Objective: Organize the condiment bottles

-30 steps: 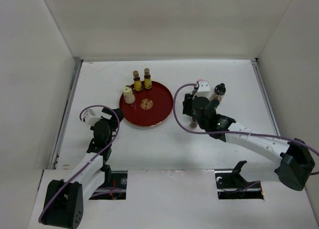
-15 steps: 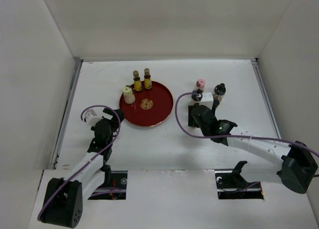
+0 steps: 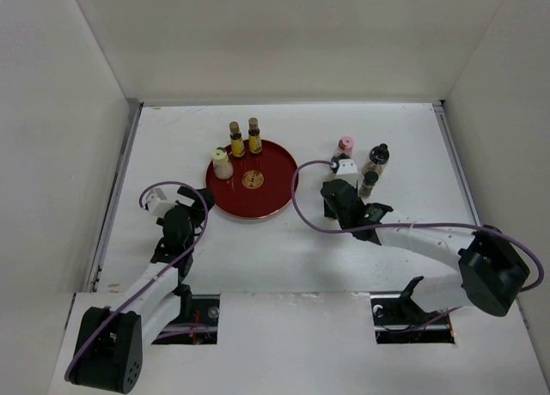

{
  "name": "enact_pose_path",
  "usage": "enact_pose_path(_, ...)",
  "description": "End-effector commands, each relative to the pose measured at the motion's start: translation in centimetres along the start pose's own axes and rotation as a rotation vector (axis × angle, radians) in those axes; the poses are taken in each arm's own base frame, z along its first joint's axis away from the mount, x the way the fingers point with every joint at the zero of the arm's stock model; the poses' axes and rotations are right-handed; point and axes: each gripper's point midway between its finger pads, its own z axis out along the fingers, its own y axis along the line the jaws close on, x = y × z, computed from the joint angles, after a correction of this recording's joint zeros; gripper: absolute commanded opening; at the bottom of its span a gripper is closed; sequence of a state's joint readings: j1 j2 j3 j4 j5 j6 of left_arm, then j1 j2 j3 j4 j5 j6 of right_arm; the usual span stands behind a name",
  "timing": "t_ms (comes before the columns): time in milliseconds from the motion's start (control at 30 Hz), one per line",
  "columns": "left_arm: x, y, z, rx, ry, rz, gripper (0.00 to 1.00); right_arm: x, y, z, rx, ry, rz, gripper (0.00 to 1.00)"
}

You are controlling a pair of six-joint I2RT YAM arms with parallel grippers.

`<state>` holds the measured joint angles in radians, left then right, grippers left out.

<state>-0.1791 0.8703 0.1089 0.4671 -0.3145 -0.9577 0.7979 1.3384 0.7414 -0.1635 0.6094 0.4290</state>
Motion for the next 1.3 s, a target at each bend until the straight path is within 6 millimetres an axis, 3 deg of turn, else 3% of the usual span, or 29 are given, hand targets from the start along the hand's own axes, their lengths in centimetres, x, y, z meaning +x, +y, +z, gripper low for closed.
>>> enact_pose_path(0, -1.6, -2.2, 0.2, 0.056, -0.05, -0.014, 1.0, -2.6, 0.3, 0.2, 0.003, -0.078, 0.043, 0.45)
enact_pose_path(133, -1.5, -2.1, 0.2, 0.056, -0.042, -0.018, 1.0, -4.2, -0.6, -1.2, 0.011, -0.137, 0.063, 0.39)
enact_pose_path(233, -1.5, -2.1, 0.2, 0.052, -0.049, -0.012, 1.0, -6.5, -0.2, -3.5, -0.022, -0.202, 0.085, 0.37)
enact_pose_path(333, -1.3, -2.2, 0.3, 0.052, -0.038, -0.014, 1.0, -9.4, 1.3, -5.5, -0.095, -0.252, 0.1, 0.37)
enact_pose_path(467, -1.2, -2.4, 0.4, 0.055, -0.041, -0.007, 1.0, -13.0, 5.2, -5.2, -0.202, -0.312, 0.118, 0.37)
enact_pose_path(633, -1.3, -2.7, 0.0, 0.074, -0.043, -0.01, 1.0, -17.7, 10.4, -0.5, -0.273, -0.377, 0.126, 0.34)
enact_pose_path(800, -1.0, -2.8, -0.1, 0.083, -0.027, -0.006, 1.0, -19.9, 14.5, 5.4, -0.28, -0.365, 0.071, 0.35)
enact_pose_path(1033, -1.2, -2.8, -0.3, 0.09, -0.035, -0.006, 1.0, -20.5, 15.6, 12.1, -0.238, -0.322, 0.031, 0.35)
enact_pose_path(1267, -0.8, -2.6, 0.0, 0.075, -0.021, 0.0, 1.0, -19.4, 16.1, 15.1, -0.255, -0.272, 0.019, 0.37)
